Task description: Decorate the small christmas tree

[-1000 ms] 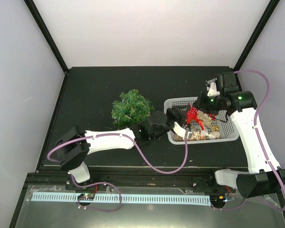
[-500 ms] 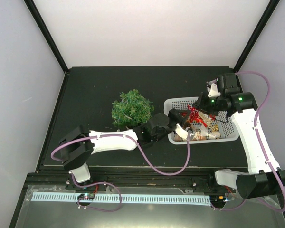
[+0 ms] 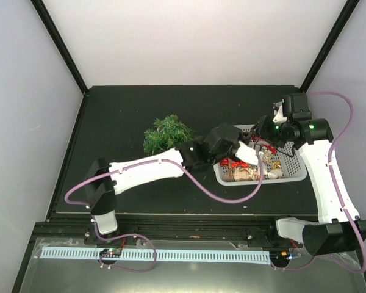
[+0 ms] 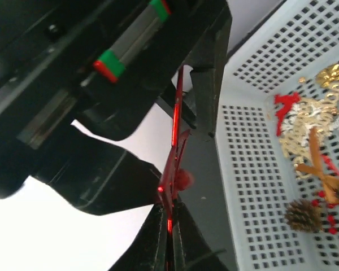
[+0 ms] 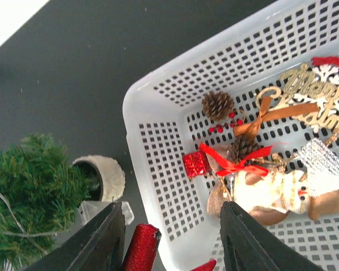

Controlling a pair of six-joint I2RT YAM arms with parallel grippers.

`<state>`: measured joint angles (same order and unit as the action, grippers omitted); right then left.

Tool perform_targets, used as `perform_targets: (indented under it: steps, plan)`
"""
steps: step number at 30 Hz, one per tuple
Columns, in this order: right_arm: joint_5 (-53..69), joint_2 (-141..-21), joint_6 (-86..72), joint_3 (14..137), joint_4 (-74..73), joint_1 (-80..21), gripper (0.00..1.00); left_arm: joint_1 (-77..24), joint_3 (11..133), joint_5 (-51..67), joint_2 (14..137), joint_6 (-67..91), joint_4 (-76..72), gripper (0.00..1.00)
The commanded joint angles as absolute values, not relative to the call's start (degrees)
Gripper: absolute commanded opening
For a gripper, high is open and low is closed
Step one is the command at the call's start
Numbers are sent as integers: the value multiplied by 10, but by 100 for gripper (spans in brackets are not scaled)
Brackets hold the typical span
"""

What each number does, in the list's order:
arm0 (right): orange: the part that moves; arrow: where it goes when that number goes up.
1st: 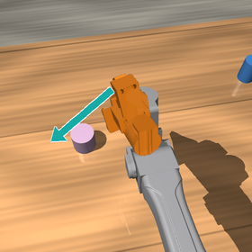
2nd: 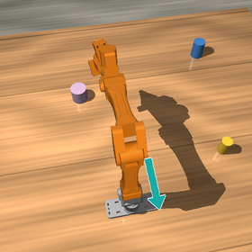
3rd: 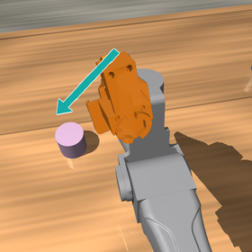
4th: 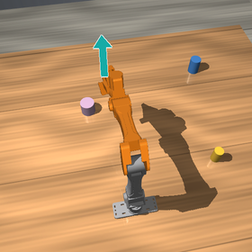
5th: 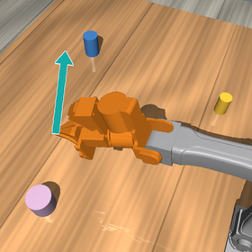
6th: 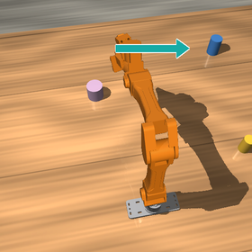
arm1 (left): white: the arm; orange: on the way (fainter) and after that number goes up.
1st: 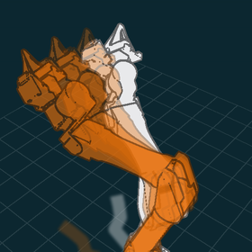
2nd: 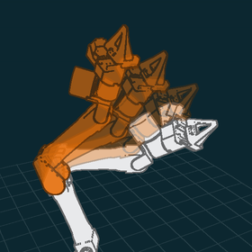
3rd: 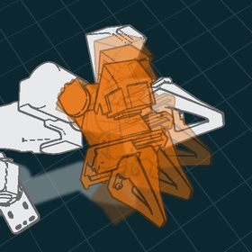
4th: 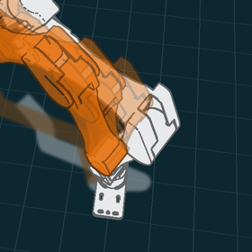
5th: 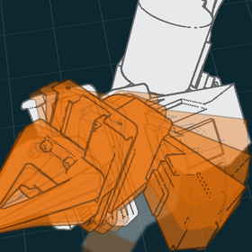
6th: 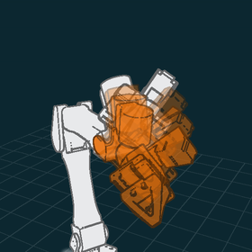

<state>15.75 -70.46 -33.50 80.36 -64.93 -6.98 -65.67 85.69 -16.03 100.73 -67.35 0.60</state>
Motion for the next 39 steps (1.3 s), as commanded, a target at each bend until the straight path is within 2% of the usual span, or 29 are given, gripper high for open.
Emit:
perform_targets:
  steps: [1,7,12,20,23,28,39]
  plan:
    - [107,-709,-344,817,-659,-60,48,-623,1024,-110,1031,-491,272,2]
    - [39,-681,-368,836,-658,-55,48,-588,1168,33,1049,-410,463,2]
    - [41,-661,-390,847,-642,-54,49,-569,1251,115,1058,-388,606,1]
    - [139,-652,-388,793,-606,-54,48,-540,1380,187,1073,-403,829,2]
    - [162,-648,-375,783,-597,-58,47,-519,1392,196,1063,-412,888,2]
    - [167,-656,-365,780,-583,-83,46,-458,1338,216,1002,-401,890,2]
    - [199,-697,-377,804,-541,-140,45,-254,1362,274,984,-329,890,2]
